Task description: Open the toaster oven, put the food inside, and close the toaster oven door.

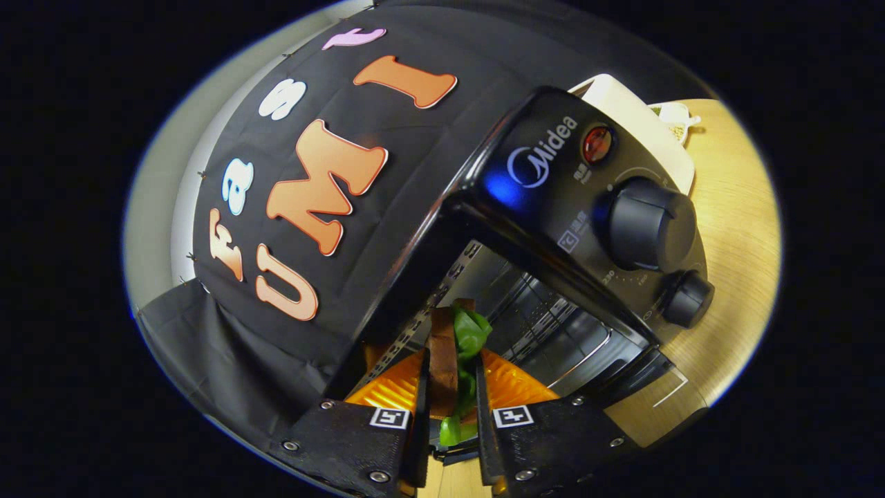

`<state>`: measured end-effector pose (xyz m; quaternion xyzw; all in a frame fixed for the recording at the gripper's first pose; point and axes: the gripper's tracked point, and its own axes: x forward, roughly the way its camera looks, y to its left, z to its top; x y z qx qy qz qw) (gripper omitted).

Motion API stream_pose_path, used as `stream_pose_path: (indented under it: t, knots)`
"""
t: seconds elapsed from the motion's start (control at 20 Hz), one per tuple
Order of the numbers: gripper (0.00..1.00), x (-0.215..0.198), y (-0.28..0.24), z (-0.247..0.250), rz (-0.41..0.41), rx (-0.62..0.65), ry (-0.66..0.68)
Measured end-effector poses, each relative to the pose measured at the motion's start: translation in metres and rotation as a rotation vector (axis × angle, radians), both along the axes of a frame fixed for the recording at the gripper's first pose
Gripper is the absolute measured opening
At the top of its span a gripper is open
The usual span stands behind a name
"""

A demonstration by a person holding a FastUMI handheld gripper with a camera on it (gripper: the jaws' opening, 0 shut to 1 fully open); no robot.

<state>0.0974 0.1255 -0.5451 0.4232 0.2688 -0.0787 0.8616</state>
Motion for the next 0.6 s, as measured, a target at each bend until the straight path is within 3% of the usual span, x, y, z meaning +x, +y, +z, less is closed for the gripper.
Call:
stream_pose_path:
  t: [0.2,0.5,0.6]
  knots:
    - [0.38,0.004,-0.006,-0.011,0.047,-0.224,0.018]
    - [0.74,-0.012,-0.031,0.0,0.196,-0.609,0.09]
    - [0.79,-0.02,-0.034,0.02,0.25,-0.697,0.068]
